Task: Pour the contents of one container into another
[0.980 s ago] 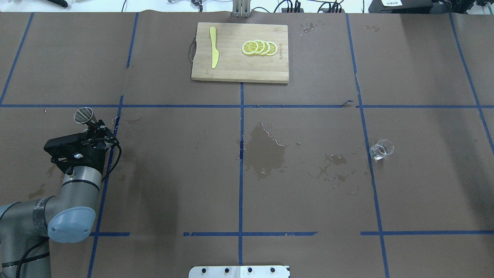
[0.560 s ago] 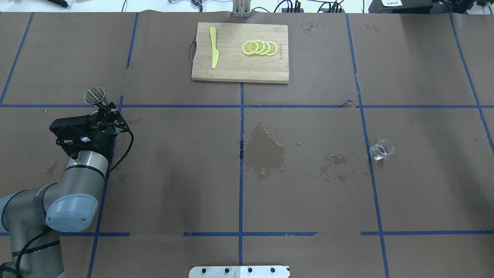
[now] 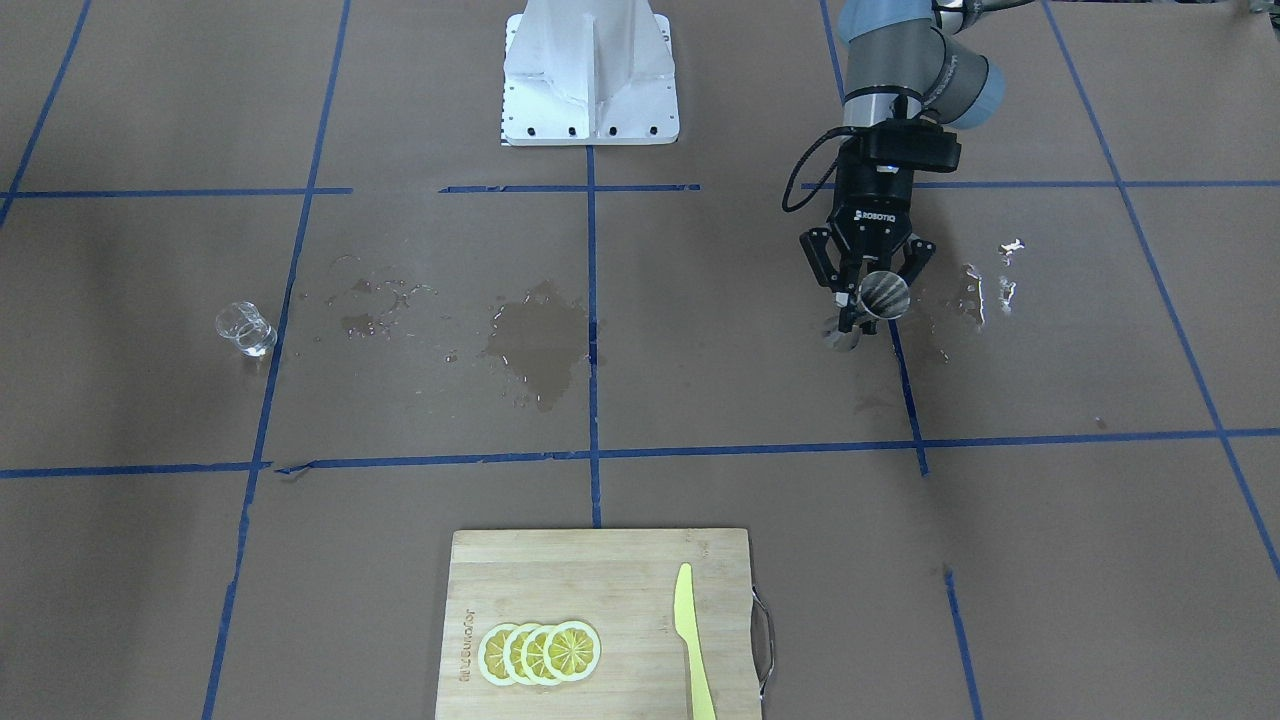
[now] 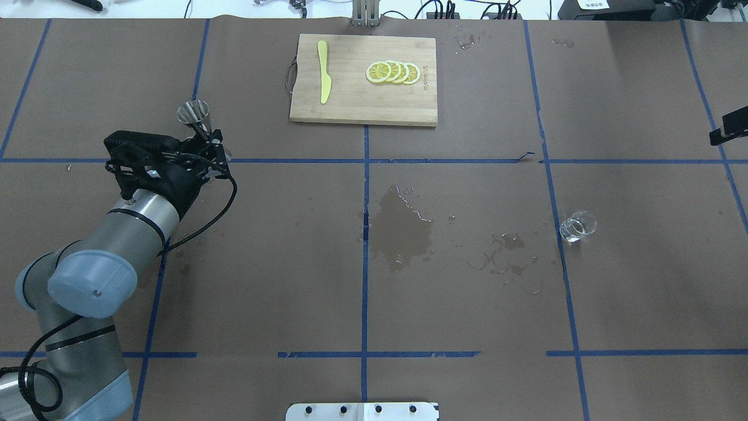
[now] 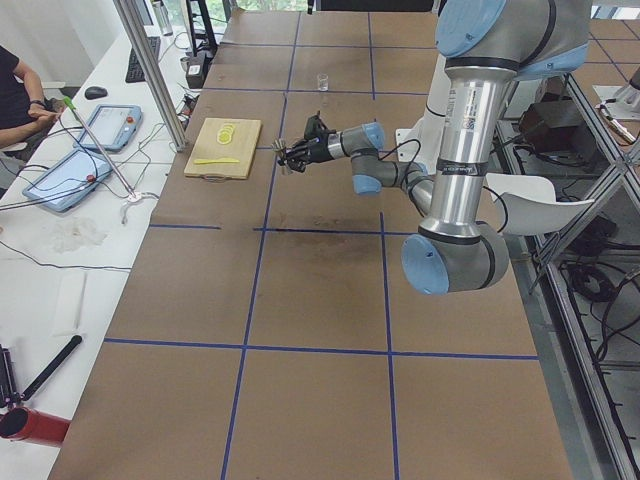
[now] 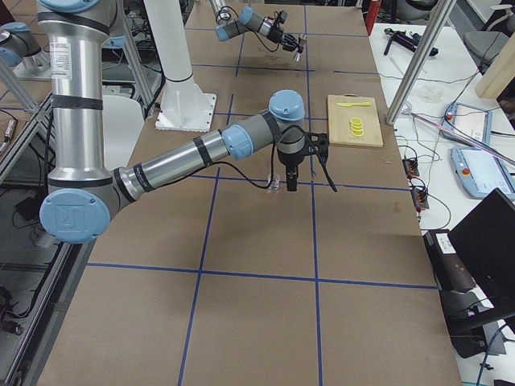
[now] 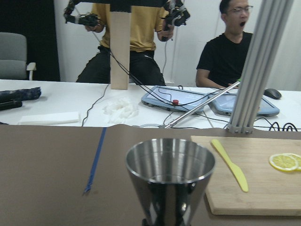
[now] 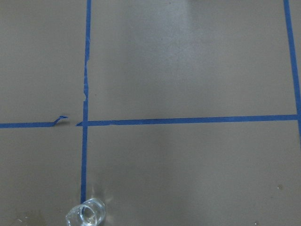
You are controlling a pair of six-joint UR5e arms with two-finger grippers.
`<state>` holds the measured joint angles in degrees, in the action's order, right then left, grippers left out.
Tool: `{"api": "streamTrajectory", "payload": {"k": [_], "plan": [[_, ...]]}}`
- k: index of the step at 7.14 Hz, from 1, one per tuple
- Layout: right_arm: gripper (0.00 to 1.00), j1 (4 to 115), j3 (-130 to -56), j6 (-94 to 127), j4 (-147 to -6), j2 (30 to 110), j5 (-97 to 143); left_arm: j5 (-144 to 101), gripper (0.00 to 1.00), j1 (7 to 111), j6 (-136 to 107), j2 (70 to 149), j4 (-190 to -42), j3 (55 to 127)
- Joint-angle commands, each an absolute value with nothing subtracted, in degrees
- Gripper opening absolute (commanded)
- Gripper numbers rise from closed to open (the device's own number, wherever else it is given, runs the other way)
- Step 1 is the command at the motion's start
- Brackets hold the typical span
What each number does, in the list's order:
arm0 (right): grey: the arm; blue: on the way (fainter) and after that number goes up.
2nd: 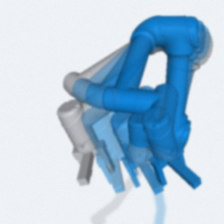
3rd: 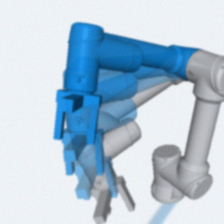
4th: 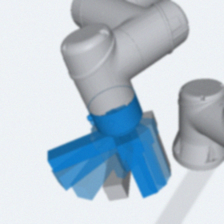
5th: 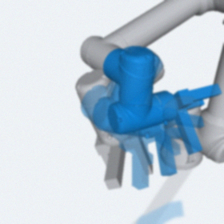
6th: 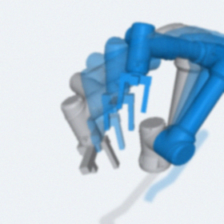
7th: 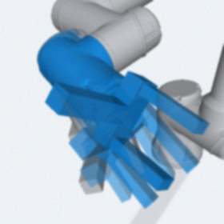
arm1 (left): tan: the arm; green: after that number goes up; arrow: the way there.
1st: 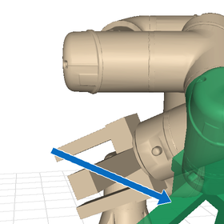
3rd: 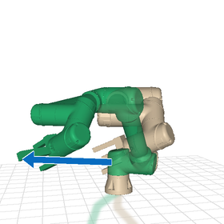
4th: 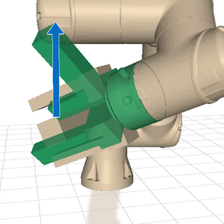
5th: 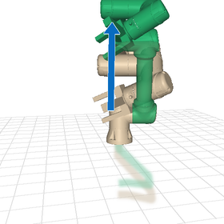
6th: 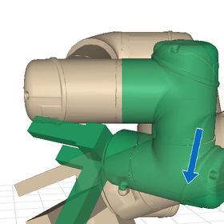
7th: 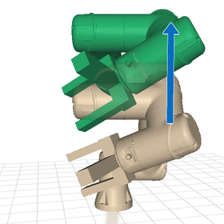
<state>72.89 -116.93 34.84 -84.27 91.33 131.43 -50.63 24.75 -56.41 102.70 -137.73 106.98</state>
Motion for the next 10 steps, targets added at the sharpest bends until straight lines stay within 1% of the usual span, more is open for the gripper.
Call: {"api": "streamTrajectory", "payload": {"k": [1, 3, 4, 5, 6, 7, 8, 10], "plan": [[1.00, 65.69, -118.55, 42.07, -78.84, 91.32, 124.40, -57.52, 0.00, 25.05, -50.14, 105.46, -138.25, 106.53], [1.00, 59.10, -122.67, 49.97, -78.75, 91.58, 118.42, -64.76, 0.00, 25.75, -45.97, 107.40, -139.47, 106.70], [1.00, 54.63, -124.70, 55.32, -77.88, 91.58, 113.43, -64.78, 0.00, 25.58, -45.62, 108.71, -140.09, 104.87], [1.00, 50.75, -124.89, 58.94, -75.35, 92.02, 108.94, -64.69, 0.00, 25.58, -45.62, 111.07, -140.18, 101.81], [1.00, 47.93, -124.89, 62.63, -69.67, 94.63, 104.55, -64.77, 0.00, 25.58, -45.01, 111.44, -140.10, 101.34], [1.00, 45.12, -124.81, 62.93, -59.69, 100.31, 100.15, -64.95, 0.00, 25.58, -43.17, 111.45, -140.10, 101.34], [1.00, 41.52, -124.72, 63.02, -56.72, 101.76, 94.71, -66.43, 0.00, 25.58, -42.81, 112.05, -140.10, 101.25], [0.99, 32.48, -124.10, 63.36, -56.25, 102.48, 78.67, -66.80, 0.00, 25.58, -42.80, 112.32, -140.10, 101.16]]}}
